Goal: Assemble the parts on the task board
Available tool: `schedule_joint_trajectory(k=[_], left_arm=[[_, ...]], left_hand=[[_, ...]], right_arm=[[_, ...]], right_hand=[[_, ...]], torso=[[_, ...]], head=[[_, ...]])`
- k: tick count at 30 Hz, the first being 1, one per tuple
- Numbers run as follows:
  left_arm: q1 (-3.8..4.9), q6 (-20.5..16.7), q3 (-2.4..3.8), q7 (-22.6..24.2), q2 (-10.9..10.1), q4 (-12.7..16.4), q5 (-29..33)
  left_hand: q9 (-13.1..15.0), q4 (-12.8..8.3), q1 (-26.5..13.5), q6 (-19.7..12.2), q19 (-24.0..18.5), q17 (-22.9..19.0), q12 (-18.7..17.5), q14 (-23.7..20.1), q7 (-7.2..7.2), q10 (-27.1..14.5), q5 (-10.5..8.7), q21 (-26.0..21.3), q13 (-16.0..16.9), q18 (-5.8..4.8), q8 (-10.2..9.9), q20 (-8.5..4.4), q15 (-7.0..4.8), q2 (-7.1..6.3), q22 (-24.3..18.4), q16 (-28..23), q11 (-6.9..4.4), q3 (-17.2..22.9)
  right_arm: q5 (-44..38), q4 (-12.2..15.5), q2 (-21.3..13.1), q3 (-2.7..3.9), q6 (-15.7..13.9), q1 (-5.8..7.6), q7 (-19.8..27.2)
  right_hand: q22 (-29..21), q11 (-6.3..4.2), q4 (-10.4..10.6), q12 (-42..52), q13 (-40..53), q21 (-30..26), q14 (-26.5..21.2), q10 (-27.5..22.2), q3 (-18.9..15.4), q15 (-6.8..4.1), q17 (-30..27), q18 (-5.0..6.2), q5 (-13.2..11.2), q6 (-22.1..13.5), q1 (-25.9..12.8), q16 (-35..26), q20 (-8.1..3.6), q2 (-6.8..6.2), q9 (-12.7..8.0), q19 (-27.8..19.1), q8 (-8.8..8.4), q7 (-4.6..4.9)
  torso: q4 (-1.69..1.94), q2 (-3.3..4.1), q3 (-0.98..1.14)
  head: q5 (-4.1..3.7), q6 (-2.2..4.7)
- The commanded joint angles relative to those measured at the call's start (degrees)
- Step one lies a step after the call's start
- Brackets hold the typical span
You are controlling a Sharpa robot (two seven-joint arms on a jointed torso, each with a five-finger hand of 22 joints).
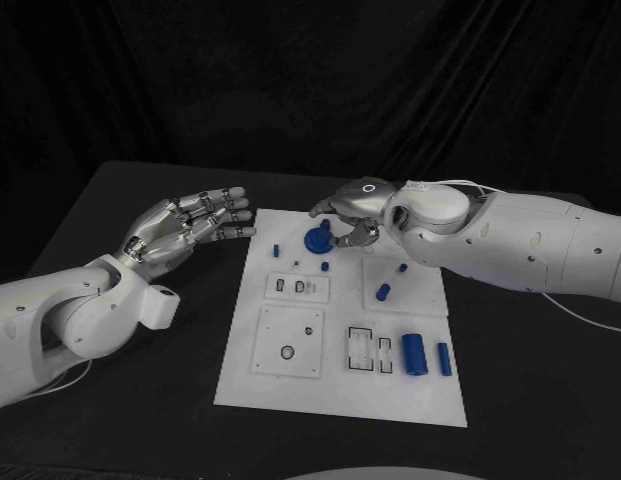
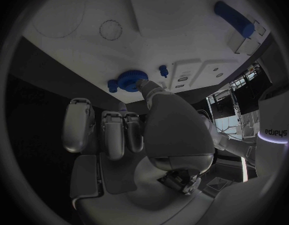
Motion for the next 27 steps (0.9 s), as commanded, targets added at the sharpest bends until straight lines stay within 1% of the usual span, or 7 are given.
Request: schedule_joint_trajectory(k=[1, 6, 7, 13, 17, 23, 27], left_arm=[[-0.05, 0.81, 0.04, 0.53, -0.02, 0.11, -0.06], [-0.05, 0.71, 0.04, 0.51, -0.29, 0.19, -0.06], [-0.05, 0.70, 0.04, 0.50, -0.33, 0.20, -0.06], [-0.05, 0.57, 0.04, 0.37, -0.52, 0.27, -0.06], [-0.05, 0.55, 0.04, 0.29, -0.37, 0.20, -0.06], [-0.06, 0.67, 0.04, 0.29, -0.03, -0.01, -0.06], [-0.07, 0.80, 0.04, 0.26, 0.15, -0.10, -0.06]], left_hand=[[-0.05, -0.05, 0.39, -0.45, -0.44, 0.07, 0.33, -0.38, 0.15, -0.54, -0.36, -0.37, 0.05, -0.08, -0.14, 0.07, 0.03, 0.01, -0.09, 0.00, -0.03, 0.43], [-0.05, -0.05, 0.39, -0.45, -0.44, 0.07, 0.33, -0.38, 0.15, -0.54, -0.36, -0.37, 0.05, -0.08, -0.14, 0.07, 0.03, 0.01, -0.09, 0.00, -0.03, 0.43], [-0.05, -0.05, 0.39, -0.45, -0.44, 0.07, 0.33, -0.38, 0.15, -0.54, -0.36, -0.37, 0.05, -0.08, -0.14, 0.07, 0.03, 0.01, -0.09, 0.00, -0.03, 0.43], [-0.04, -0.06, 0.35, -0.45, -0.45, 0.07, 0.35, -0.42, 0.14, -0.64, -0.41, -0.41, 0.06, -0.08, -0.13, 0.07, 0.03, -0.01, -0.10, 0.02, -0.06, 0.49], [-0.04, -0.06, 0.35, -0.45, -0.45, 0.07, 0.35, -0.42, 0.14, -0.64, -0.41, -0.41, 0.06, -0.08, -0.13, 0.07, 0.03, -0.01, -0.10, 0.02, -0.06, 0.49], [-0.02, -0.07, 0.31, -0.28, -0.45, 0.08, 0.37, -0.43, 0.13, -0.67, -0.43, -0.43, 0.06, -0.07, -0.10, 0.07, 0.03, -0.04, -0.11, 0.03, -0.07, 0.51], [-0.02, -0.07, 0.31, -0.28, -0.45, 0.08, 0.37, -0.43, 0.13, -0.67, -0.43, -0.43, 0.06, -0.07, -0.10, 0.07, 0.03, -0.04, -0.11, 0.03, -0.07, 0.51]], right_arm=[[-0.12, 0.55, -0.71, 0.03, -1.34, 0.00, 0.54], [-0.12, 3.52, -4.11, 0.03, -3.68, 0.58, 0.36], [-0.12, 4.27, -4.99, 0.03, -3.94, 0.84, 0.22], [-0.12, 9.68, -12.28, 0.02, -5.03, 2.57, -1.42], [1.00, 11.96, -16.86, 0.01, -5.76, 3.09, -2.15], [2.18, 13.66, -21.51, -0.01, -5.93, 2.70, -3.36], [2.52, 14.90, -24.76, -0.03, -8.75, 1.68, -2.94]], right_hand=[[6.33, -0.35, -0.21, 0.20, 15.08, -0.27, 5.78, 5.99, -0.06, -0.45, 14.82, 0.64, -0.36, 0.94, -0.51, -0.15, -0.08, 0.24, 0.15, -0.37, 0.20, -0.03], [6.70, -0.15, 0.21, 0.20, 15.08, -0.03, 5.89, 5.99, -0.35, -0.44, 15.05, 0.52, -0.93, 7.71, -1.18, 0.11, -0.17, 0.71, 1.44, -0.05, 2.02, 0.36], [7.25, -0.08, 0.66, 0.20, 15.08, 0.71, 5.91, 5.99, -0.87, -0.45, 15.09, 0.32, -4.19, 9.09, -1.77, 0.15, -0.18, 0.86, 1.36, 0.53, 2.58, 0.47], [8.24, 0.08, 1.38, 0.20, 15.08, 1.93, 5.91, 5.99, -2.08, -0.48, 15.09, -0.01, -8.85, 11.65, -2.23, 0.15, -0.21, 1.08, 1.22, 1.53, 3.51, 0.65], [11.12, 0.02, 2.02, 0.20, 15.08, 6.58, 5.91, 5.99, -3.06, -0.67, 15.09, -1.20, -10.86, 15.50, -1.87, 0.15, -0.38, 1.46, 2.22, 4.44, 5.33, 0.55], [11.87, -0.03, 2.96, 0.20, 15.08, 7.66, 5.91, 5.99, -4.17, -0.56, 15.09, -1.46, -13.12, 15.74, -1.84, 0.15, -0.34, 1.12, 2.88, 5.04, 5.46, 0.57], [11.95, -0.07, 3.75, 0.20, 15.08, 7.68, 5.91, 5.99, -4.77, -0.57, 15.09, -1.46, -14.29, 15.63, -1.94, 0.15, -0.34, 0.76, 3.13, 5.04, 5.42, 0.52]], torso=[[0.06, -0.04, -0.01], [0.06, -0.02, 0.00], [0.03, -0.03, -0.02], [-0.03, -0.05, -0.08], [-0.18, -0.11, -0.11], [-0.13, -0.05, -0.06], [-0.20, -0.12, -0.08]], head=[[-0.02, 0.11], [0.04, 0.26], [0.13, 0.22], [0.13, 0.00], [-0.29, -0.03], [-0.21, -0.16], [0.07, -0.22]])
